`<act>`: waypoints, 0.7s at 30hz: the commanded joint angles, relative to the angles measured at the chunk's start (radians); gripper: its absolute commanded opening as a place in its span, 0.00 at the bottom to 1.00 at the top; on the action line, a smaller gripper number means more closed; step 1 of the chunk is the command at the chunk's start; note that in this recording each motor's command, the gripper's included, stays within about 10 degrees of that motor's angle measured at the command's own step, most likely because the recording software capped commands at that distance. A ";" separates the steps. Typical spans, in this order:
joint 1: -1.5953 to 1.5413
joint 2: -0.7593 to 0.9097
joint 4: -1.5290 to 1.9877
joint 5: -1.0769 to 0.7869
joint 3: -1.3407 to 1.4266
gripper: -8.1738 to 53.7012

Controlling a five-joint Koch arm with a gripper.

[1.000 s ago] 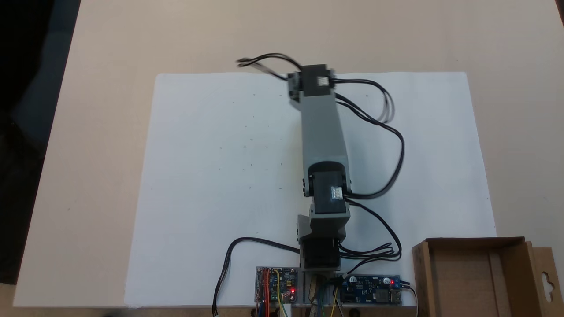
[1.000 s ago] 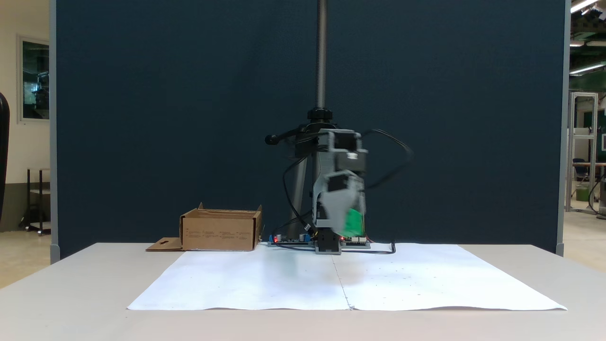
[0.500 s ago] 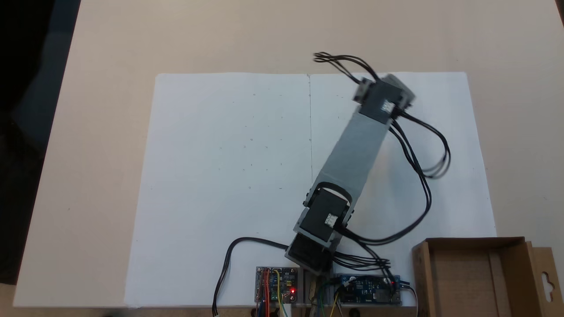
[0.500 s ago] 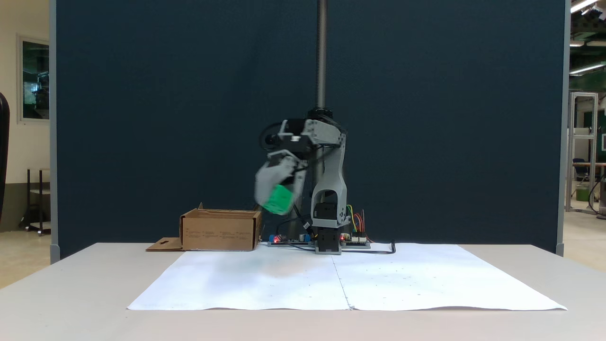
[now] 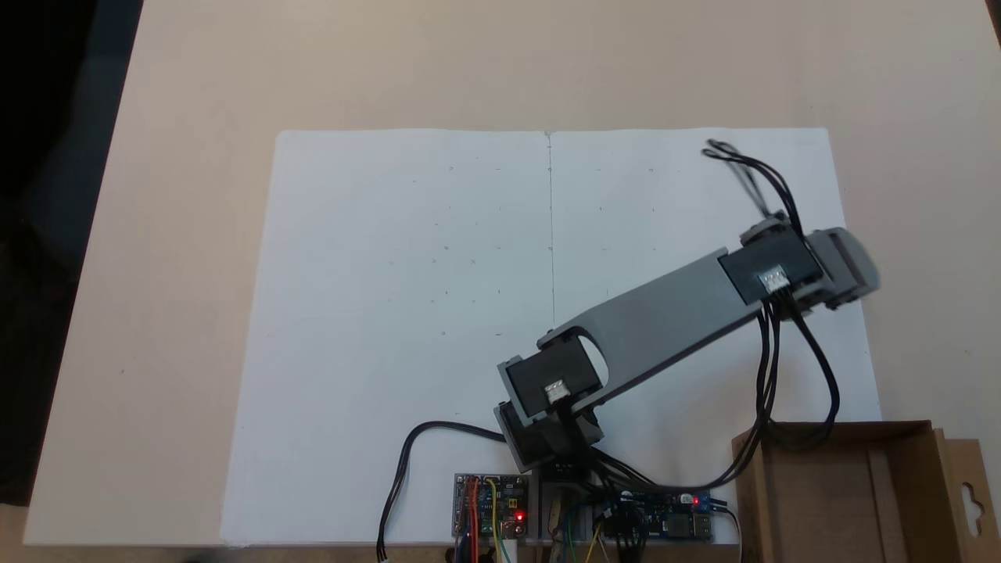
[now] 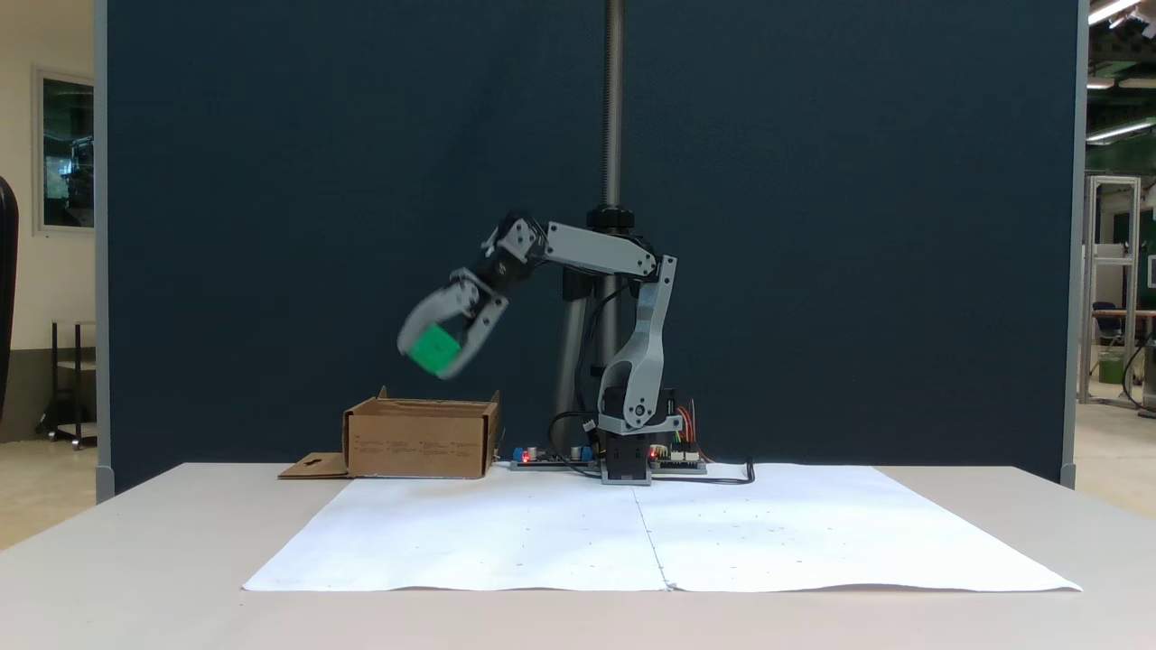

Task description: Grasp a green dice and put it in the bin.

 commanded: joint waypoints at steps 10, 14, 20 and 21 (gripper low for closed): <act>0.341 -0.060 -0.058 -0.230 -0.187 0.32; 0.488 -0.155 -0.052 -0.293 -0.229 0.32; 0.630 -0.245 0.031 -0.430 -0.238 0.32; 0.644 -0.253 0.037 -0.439 -0.238 0.32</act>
